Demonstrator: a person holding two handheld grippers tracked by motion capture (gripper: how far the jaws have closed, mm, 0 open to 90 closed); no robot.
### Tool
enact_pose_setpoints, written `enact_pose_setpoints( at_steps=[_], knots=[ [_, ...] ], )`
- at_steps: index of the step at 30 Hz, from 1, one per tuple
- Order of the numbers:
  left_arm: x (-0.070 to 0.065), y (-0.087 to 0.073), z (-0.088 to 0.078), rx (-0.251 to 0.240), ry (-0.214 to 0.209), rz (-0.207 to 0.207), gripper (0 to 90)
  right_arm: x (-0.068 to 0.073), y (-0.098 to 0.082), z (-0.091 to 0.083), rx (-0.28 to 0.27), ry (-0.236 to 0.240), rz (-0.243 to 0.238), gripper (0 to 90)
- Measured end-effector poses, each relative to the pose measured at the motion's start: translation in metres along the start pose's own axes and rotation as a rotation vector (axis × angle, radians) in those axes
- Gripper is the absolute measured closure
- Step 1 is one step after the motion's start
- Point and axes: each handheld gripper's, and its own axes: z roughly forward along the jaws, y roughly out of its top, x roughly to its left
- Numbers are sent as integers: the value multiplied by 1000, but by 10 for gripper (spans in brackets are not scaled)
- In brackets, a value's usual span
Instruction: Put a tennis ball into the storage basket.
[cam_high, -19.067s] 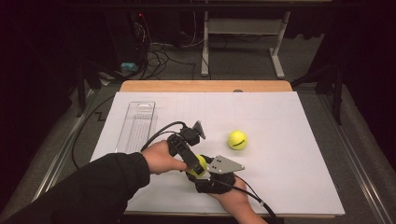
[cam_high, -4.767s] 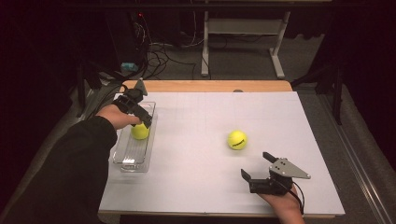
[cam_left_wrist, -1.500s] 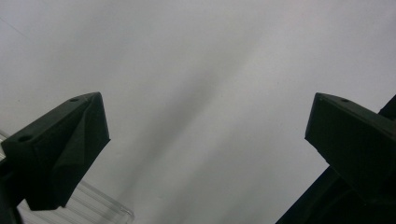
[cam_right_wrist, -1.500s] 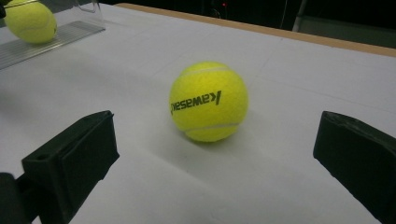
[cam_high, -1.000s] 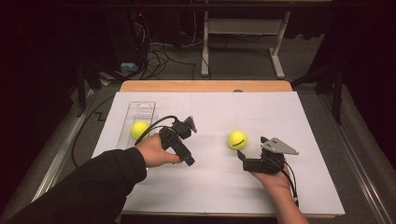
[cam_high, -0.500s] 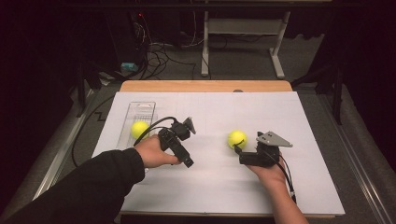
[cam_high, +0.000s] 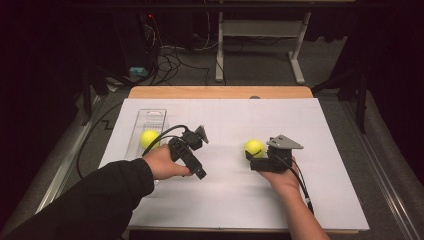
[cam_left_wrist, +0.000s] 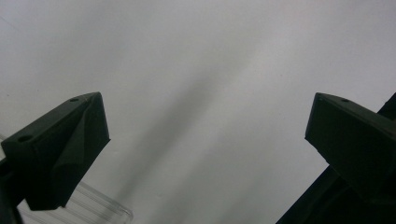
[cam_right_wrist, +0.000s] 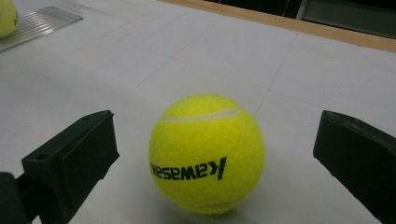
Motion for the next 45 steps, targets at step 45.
enact_pose_setpoints(
  at_steps=[45],
  knots=[
    [1,0,1,-7,-1,-4,6,-5,-6,23,152,57,6,231]
  ],
)
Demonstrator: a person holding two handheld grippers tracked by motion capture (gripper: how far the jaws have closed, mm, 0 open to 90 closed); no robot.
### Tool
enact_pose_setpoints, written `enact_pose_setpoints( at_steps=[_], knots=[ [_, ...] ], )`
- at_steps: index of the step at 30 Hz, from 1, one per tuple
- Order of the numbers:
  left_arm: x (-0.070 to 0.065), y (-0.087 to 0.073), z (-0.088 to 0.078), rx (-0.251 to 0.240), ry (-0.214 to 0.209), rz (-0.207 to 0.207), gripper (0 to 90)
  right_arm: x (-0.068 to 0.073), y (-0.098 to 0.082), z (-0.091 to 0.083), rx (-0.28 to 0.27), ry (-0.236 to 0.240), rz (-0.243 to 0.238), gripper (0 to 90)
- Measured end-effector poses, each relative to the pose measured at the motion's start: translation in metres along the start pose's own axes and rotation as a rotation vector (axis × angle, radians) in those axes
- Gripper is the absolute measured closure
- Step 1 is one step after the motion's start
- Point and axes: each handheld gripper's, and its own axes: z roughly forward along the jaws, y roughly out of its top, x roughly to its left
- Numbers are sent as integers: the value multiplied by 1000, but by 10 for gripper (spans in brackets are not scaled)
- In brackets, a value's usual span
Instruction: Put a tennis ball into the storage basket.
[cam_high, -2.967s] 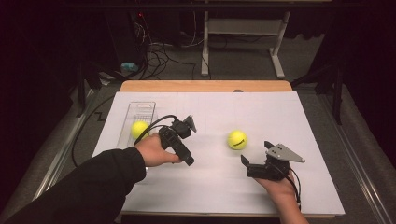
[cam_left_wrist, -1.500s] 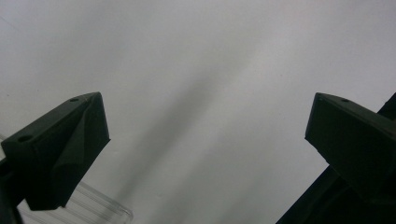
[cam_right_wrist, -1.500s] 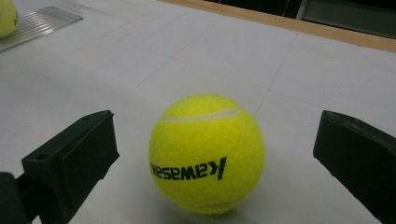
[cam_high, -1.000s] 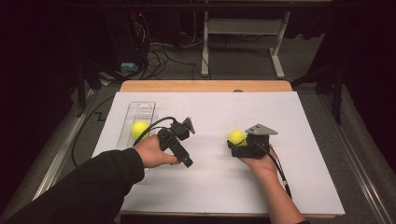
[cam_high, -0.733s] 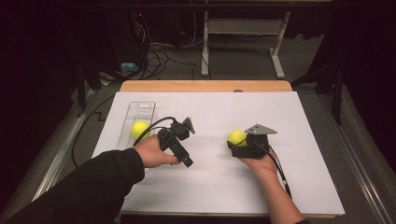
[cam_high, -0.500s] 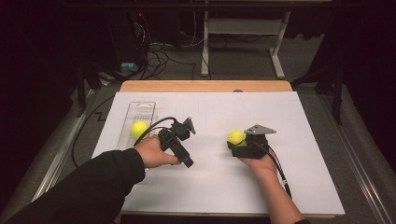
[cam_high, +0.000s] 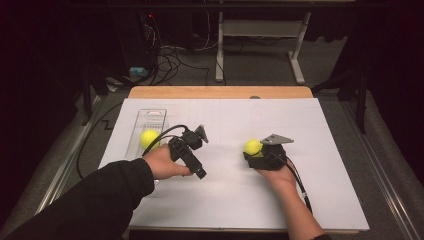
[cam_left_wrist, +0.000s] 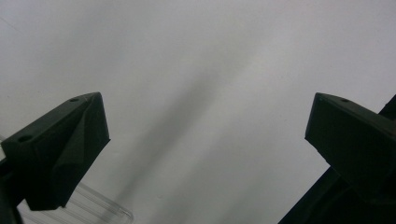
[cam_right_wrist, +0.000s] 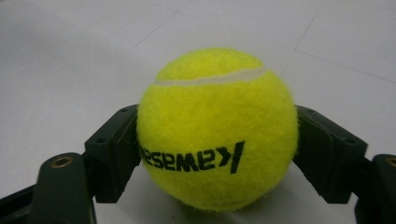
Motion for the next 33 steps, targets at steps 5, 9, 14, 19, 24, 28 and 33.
enact_pose_setpoints(
  at_steps=[5,9,14,19,24,28,33],
  knots=[
    [1,0,0,0,-2,-2,6,0,0,0,0,2,-3,255],
    [1,0,0,5,-3,-1,6,0,-1,0,-3,2,1,263],
    [1,0,0,1,4,1,6,1,-1,-1,-4,-6,0,268],
    [0,0,0,1,-1,2,6,3,-1,-1,-6,-14,-10,272],
    [0,1,0,5,-3,7,6,3,-1,-3,-15,-13,-6,272],
    [0,1,0,5,-4,7,5,3,-1,-6,-32,-9,4,272],
    [0,0,0,4,-4,8,6,4,-3,-12,-50,-5,4,272]
  ],
)
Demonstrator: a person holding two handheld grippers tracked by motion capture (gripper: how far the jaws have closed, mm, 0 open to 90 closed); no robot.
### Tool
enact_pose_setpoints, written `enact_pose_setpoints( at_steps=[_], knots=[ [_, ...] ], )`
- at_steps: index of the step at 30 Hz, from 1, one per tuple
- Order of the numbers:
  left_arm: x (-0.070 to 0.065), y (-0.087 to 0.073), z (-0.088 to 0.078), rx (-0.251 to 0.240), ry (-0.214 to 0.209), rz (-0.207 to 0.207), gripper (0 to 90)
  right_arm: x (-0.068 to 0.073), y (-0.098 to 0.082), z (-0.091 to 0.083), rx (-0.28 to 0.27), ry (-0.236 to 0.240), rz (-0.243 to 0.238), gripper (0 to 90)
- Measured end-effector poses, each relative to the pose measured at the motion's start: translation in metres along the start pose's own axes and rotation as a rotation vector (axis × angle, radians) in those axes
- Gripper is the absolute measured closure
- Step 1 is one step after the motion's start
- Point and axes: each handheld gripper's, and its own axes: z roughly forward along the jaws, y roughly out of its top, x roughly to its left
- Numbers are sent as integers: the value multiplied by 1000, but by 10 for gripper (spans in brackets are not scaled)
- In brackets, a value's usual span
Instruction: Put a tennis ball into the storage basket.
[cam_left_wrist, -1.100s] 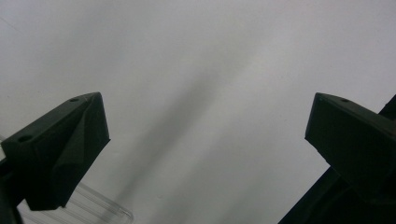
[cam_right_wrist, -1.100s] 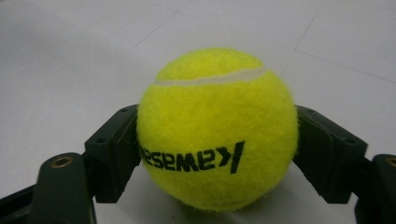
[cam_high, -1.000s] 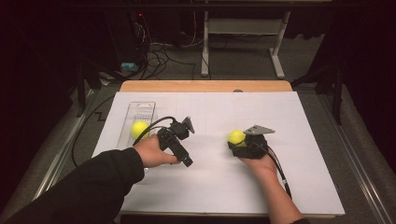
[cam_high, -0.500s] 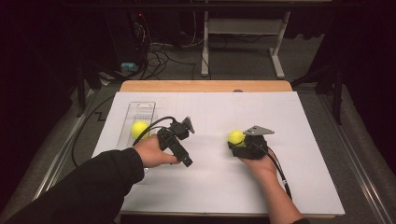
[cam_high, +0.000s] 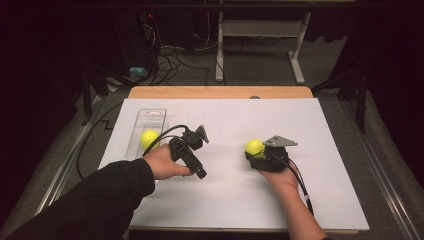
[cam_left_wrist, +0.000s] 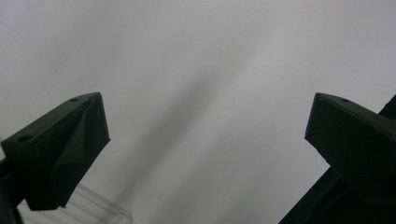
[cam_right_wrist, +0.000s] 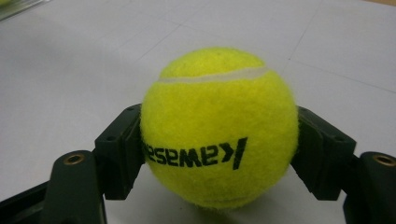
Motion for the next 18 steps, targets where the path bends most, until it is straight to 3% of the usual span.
enact_pose_setpoints(
  at_steps=[18],
  knots=[
    [-5,1,2,10,3,7,6,7,-14,-34,-59,20,-2,271]
  ],
)
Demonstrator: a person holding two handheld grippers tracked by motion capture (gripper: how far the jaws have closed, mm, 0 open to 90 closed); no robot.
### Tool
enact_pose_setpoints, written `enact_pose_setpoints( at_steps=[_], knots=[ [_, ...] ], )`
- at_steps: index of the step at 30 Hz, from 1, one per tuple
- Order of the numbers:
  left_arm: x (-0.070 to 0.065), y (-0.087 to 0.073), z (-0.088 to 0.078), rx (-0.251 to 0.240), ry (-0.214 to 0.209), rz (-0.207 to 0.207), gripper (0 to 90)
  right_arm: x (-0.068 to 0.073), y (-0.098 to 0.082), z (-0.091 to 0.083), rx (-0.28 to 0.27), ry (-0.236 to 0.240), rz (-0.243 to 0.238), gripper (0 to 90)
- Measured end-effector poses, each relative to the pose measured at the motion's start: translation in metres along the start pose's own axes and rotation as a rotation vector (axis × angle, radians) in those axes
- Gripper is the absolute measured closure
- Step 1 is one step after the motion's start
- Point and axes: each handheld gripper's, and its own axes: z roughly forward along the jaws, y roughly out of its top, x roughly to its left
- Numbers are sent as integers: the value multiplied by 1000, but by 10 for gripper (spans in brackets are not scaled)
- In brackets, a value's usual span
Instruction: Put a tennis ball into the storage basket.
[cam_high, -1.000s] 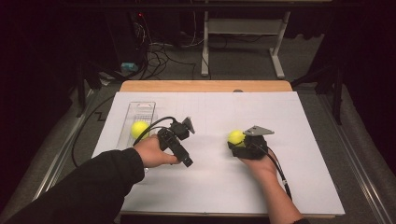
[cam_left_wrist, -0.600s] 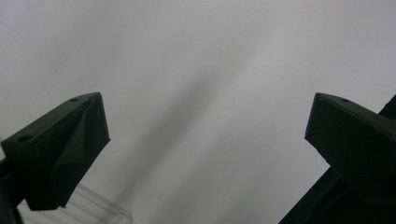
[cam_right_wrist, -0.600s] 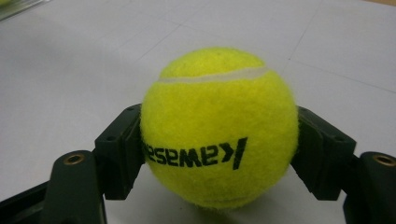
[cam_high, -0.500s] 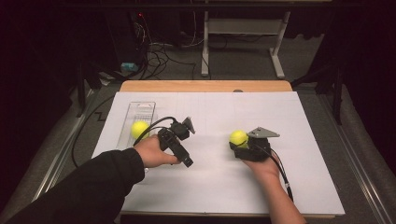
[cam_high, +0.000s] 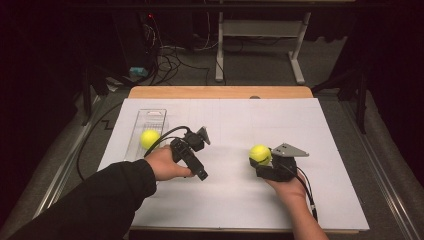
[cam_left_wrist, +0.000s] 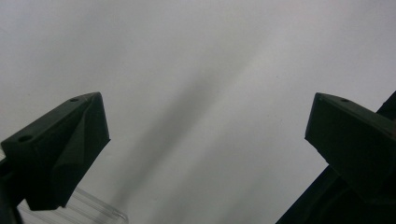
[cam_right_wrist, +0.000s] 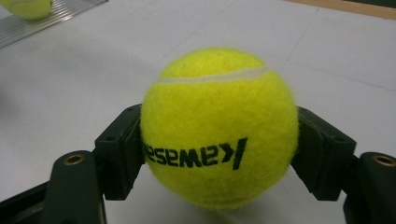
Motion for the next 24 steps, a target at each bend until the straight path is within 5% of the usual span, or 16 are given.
enact_pose_setpoints(
  at_steps=[24],
  knots=[
    [0,-1,0,-4,-7,-13,1,7,-25,-35,-11,-28,-17,272]
  ],
)
